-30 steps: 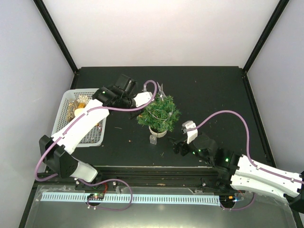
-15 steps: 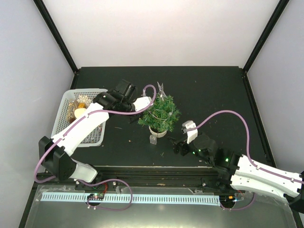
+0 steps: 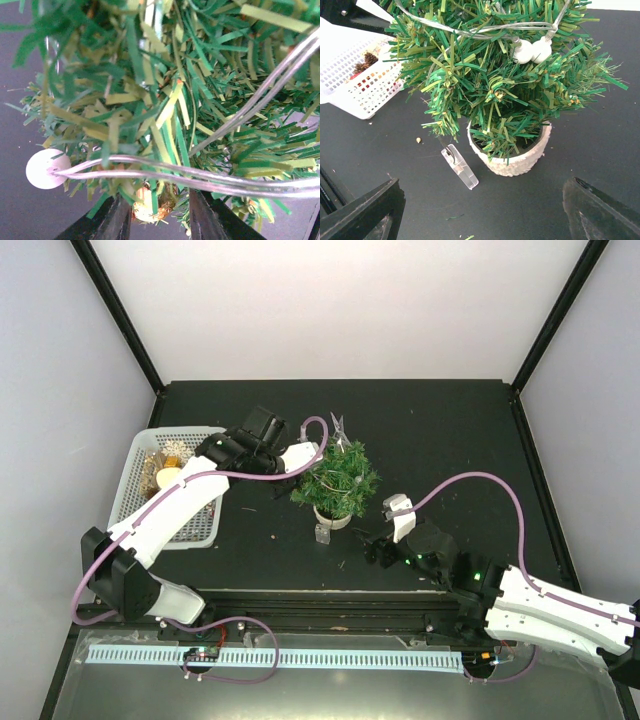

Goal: Decorate the small christmas tree

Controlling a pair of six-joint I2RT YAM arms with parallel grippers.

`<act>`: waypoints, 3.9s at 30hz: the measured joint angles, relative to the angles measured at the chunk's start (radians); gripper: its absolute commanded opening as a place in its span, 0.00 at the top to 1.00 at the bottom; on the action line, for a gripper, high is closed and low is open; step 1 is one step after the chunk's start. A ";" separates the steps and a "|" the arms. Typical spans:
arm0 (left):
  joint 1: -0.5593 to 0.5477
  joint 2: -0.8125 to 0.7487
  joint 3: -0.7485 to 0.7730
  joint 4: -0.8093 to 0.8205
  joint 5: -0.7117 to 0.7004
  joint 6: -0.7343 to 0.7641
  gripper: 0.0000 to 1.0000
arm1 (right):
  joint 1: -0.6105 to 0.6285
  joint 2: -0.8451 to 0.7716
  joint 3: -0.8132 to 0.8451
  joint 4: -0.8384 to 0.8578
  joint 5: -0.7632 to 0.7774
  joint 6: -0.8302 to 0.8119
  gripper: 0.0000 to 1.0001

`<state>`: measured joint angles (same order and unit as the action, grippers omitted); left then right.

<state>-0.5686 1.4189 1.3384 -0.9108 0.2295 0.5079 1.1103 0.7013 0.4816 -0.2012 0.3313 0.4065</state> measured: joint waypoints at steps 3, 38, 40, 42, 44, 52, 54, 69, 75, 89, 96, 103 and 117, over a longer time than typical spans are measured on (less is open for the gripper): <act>0.002 -0.002 0.000 0.000 -0.016 0.003 0.59 | 0.000 0.002 0.000 0.000 0.000 0.000 0.12; 0.924 -0.200 -0.290 0.021 0.127 0.125 0.16 | 0.000 0.051 0.053 -0.145 0.164 0.092 0.10; 0.932 -0.166 -0.312 0.046 0.127 0.120 0.14 | 0.000 0.070 0.056 -0.151 0.163 0.110 0.10; 0.934 -0.158 -0.349 0.088 0.125 0.111 0.14 | 0.000 0.103 0.069 -0.166 0.159 0.131 0.10; 0.934 -0.158 -0.381 0.126 0.121 0.098 0.14 | 0.000 0.143 0.090 -0.192 0.154 0.146 0.10; 0.977 -0.147 -0.464 0.253 0.118 0.064 0.31 | 0.000 0.336 0.158 -0.237 0.050 0.248 0.10; 0.998 -0.121 -0.464 0.266 0.121 0.066 0.33 | 0.000 0.379 0.126 -0.179 -0.008 0.280 0.10; 1.192 -0.041 -0.458 0.198 0.150 0.185 0.26 | 0.001 0.836 0.219 0.091 -0.283 0.262 0.11; 1.211 0.031 -0.441 0.200 0.134 0.197 0.29 | 0.001 0.828 0.239 0.099 -0.312 0.224 0.10; 1.211 0.120 -0.441 0.207 0.135 0.213 0.29 | 0.001 0.723 0.209 0.103 -0.327 0.204 0.11; 1.211 0.172 -0.441 0.220 0.138 0.214 0.70 | 0.001 0.636 0.209 0.093 -0.335 0.204 0.10; 1.211 0.171 -0.438 0.206 0.172 0.220 0.76 | 0.001 0.527 0.184 0.083 -0.333 0.201 0.10; 1.211 -0.056 -0.257 -0.004 0.336 0.239 0.77 | 0.001 0.376 0.120 0.071 -0.323 0.155 0.11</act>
<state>0.6422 1.3628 1.0817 -0.9146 0.5655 0.7467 1.1110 1.0775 0.6018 -0.1299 0.0078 0.5613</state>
